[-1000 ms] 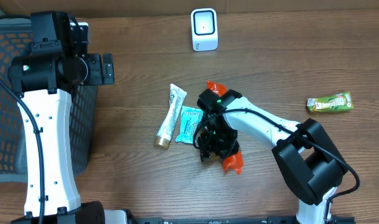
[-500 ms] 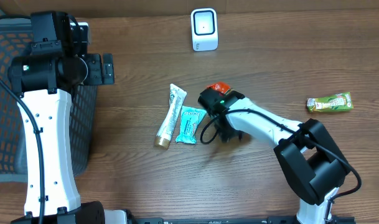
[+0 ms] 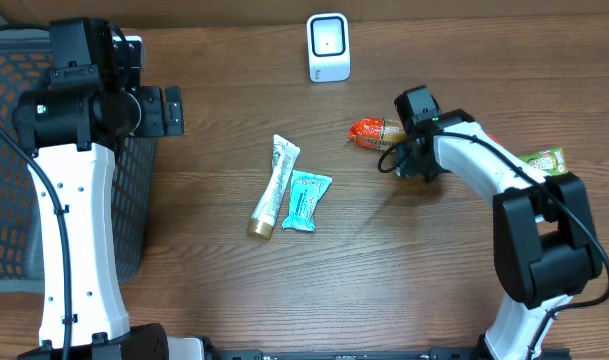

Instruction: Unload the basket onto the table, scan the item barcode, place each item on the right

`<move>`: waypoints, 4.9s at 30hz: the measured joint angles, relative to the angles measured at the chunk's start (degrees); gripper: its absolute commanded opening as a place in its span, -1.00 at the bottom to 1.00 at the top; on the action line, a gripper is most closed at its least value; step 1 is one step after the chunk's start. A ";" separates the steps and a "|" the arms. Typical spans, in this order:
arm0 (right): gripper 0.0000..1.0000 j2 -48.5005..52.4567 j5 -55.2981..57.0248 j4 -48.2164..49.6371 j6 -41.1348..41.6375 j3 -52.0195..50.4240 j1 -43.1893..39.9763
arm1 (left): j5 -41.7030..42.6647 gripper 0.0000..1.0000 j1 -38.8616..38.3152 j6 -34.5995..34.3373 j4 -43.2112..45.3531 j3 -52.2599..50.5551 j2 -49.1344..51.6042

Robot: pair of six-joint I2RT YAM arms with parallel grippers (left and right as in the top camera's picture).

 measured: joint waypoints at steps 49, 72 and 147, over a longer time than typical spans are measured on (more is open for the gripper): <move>0.27 3.19 -21.11 -14.69 -12.66 1.22 1.62 | 0.00 0.99 0.00 0.00 0.00 0.00 0.00; 1.00 0.96 -38.27 -16.61 -23.76 8.44 -16.02 | 0.00 0.99 0.00 0.00 0.00 0.00 0.00; -0.91 0.52 12.44 -24.02 7.02 6.14 8.02 | 0.00 0.99 0.00 0.00 0.00 0.00 0.00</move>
